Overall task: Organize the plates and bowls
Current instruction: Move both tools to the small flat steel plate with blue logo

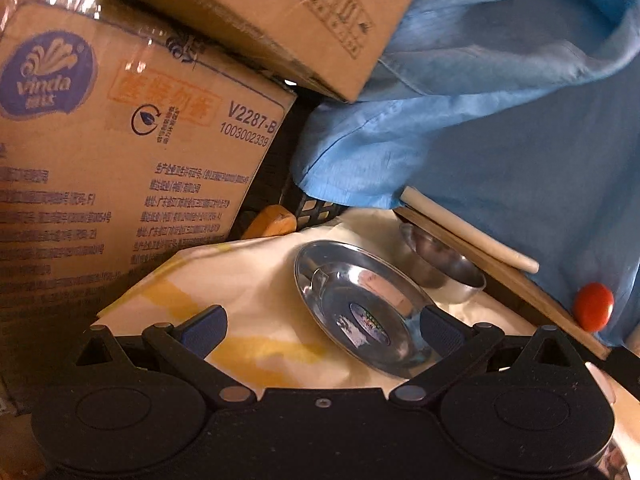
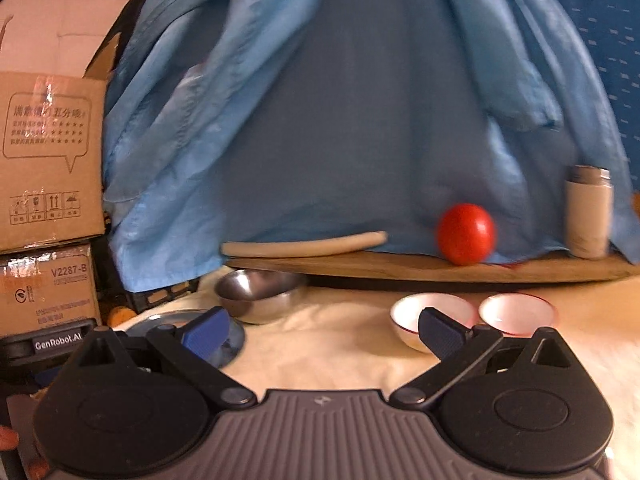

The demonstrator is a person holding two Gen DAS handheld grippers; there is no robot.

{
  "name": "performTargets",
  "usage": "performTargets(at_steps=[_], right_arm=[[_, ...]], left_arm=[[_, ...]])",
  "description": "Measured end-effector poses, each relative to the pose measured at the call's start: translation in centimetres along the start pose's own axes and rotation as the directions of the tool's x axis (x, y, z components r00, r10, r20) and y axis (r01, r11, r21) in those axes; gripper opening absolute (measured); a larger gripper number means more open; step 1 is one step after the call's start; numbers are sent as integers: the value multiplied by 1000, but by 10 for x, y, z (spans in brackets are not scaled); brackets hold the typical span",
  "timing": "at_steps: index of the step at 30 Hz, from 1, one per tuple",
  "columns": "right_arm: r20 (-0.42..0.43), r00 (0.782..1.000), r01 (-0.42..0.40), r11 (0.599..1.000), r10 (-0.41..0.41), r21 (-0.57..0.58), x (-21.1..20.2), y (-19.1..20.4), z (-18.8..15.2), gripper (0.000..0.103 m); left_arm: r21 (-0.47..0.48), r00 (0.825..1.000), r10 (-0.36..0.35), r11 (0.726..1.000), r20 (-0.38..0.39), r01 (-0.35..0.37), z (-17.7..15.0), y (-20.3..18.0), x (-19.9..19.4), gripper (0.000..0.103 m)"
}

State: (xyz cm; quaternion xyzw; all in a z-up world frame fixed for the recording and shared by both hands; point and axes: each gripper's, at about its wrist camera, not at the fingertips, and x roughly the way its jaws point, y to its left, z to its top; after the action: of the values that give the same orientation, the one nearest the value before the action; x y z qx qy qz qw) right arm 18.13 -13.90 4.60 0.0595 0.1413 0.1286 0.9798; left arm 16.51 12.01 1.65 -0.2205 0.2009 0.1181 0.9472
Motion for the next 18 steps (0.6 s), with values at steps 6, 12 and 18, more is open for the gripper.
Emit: performTargets(at_steps=[6, 12, 18], right_arm=[[-68, 997, -37, 999, 38, 7, 41, 27, 5, 103], [-120, 992, -47, 999, 45, -8, 69, 47, -4, 103], [-150, 987, -59, 998, 57, -10, 81, 51, -10, 103]], left_arm=[[-95, 998, -67, 993, -8, 66, 7, 9, 9, 102], [-123, 996, -91, 988, 0, 90, 10, 11, 15, 102], [-134, 992, -122, 983, 20, 123, 10, 14, 16, 99]])
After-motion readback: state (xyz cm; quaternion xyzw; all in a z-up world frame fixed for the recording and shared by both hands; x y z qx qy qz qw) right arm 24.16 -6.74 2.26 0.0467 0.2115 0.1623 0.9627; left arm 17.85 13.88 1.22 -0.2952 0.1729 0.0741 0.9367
